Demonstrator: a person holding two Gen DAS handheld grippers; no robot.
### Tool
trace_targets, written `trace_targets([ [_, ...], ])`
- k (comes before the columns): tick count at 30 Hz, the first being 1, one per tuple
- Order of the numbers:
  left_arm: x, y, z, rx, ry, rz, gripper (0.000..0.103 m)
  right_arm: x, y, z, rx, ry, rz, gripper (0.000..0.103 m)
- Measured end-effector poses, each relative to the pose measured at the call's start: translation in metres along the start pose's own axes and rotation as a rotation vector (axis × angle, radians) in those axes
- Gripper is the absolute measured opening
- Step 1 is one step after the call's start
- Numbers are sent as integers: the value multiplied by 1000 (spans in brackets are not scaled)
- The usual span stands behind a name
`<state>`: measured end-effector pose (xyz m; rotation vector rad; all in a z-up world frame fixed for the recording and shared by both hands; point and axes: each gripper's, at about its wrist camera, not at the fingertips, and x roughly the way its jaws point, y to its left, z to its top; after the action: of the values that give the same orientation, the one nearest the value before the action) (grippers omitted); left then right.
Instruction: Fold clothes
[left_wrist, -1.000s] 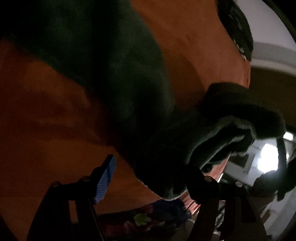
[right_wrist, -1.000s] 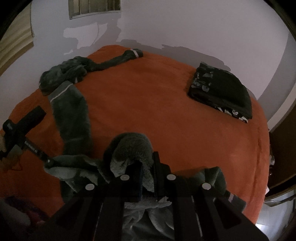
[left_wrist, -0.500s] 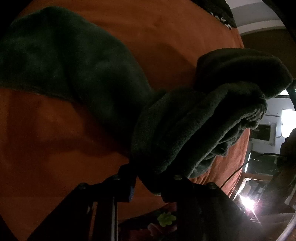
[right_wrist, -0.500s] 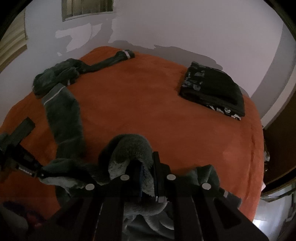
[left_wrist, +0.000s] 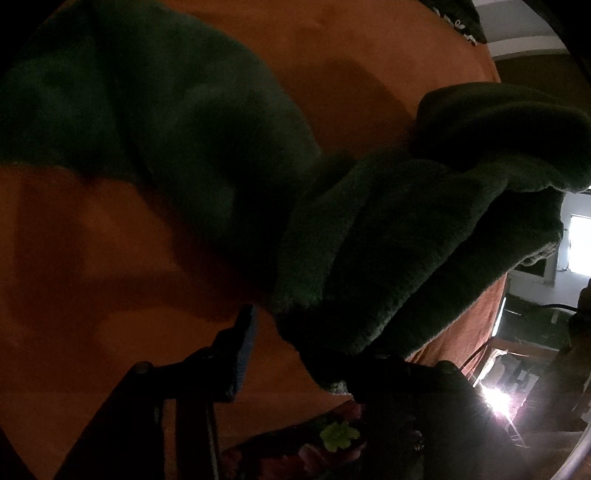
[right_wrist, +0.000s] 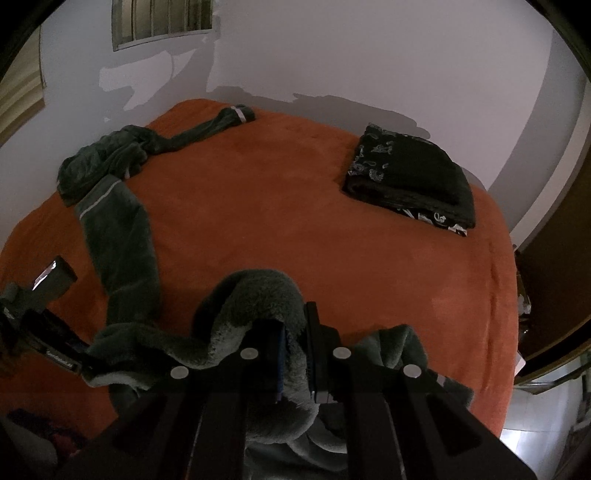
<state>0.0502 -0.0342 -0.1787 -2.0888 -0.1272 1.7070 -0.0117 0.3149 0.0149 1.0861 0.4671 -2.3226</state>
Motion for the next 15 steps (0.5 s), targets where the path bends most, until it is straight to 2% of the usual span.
trace_targets([
  [1,0,-1,0,13,-7,-2,41,0,0,0,0,0,0,8],
  [3,0,-4,0,47,-16,-6,23,0,-1,0,-1,1,-1,8],
  [7,-1,-13,-1,116,-39,2,18,3,-2,1,-3,9,-7,8],
  [10,0,-10,1,112,-43,0,16,10,-6,-1,0,27,-18,8],
  [15,5,-6,4,107,-42,5,15,43,-30,-13,69,112,-38,8],
])
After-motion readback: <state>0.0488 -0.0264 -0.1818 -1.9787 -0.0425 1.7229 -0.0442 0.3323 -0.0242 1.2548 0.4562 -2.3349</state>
